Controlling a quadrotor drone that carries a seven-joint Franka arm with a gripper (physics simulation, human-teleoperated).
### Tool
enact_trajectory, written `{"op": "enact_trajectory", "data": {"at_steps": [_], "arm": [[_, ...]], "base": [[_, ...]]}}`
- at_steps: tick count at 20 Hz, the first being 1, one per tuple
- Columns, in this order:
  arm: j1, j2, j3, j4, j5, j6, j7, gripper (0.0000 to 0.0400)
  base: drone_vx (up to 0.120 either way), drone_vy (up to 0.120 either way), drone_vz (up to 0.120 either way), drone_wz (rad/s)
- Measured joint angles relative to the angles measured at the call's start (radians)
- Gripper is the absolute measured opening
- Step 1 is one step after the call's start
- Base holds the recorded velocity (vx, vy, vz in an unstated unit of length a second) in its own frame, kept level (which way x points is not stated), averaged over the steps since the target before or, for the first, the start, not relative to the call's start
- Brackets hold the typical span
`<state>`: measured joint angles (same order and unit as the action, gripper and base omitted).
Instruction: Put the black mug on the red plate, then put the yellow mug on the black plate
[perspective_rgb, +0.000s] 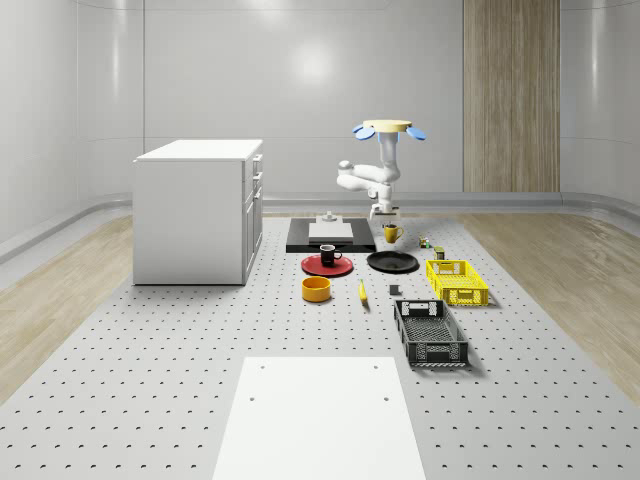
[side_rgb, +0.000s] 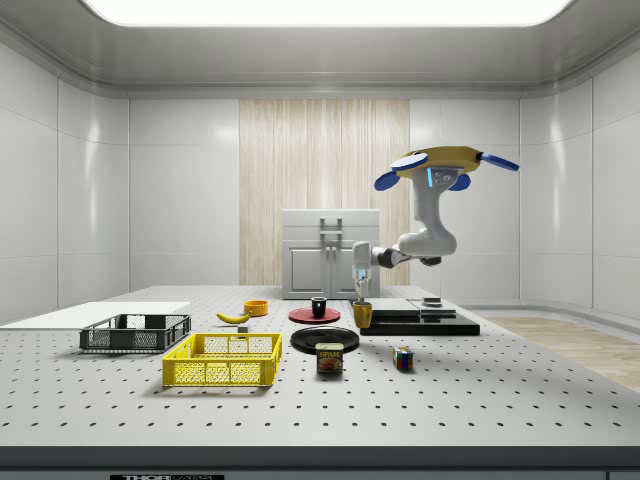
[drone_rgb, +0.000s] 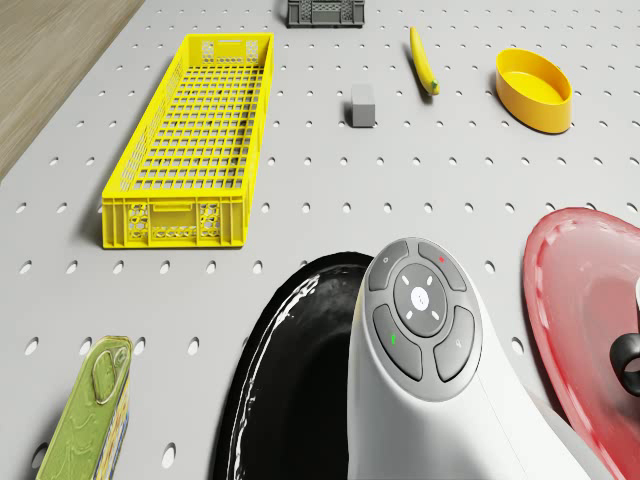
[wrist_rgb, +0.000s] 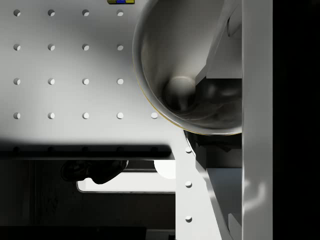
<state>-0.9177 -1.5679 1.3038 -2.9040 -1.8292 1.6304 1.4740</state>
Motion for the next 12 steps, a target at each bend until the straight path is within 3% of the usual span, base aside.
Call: {"op": "enact_trajectory", "data": {"at_steps": [9,12], "arm": [[0.0,-0.001,0.0,0.0,0.0,0.001,0.0,0.011],[0.0,-0.001,0.0,0.0,0.0,0.001,0.0,0.011]], "base": [[0.12,0.0,0.0,0.0],[0.12,0.0,-0.08,0.0]]}}
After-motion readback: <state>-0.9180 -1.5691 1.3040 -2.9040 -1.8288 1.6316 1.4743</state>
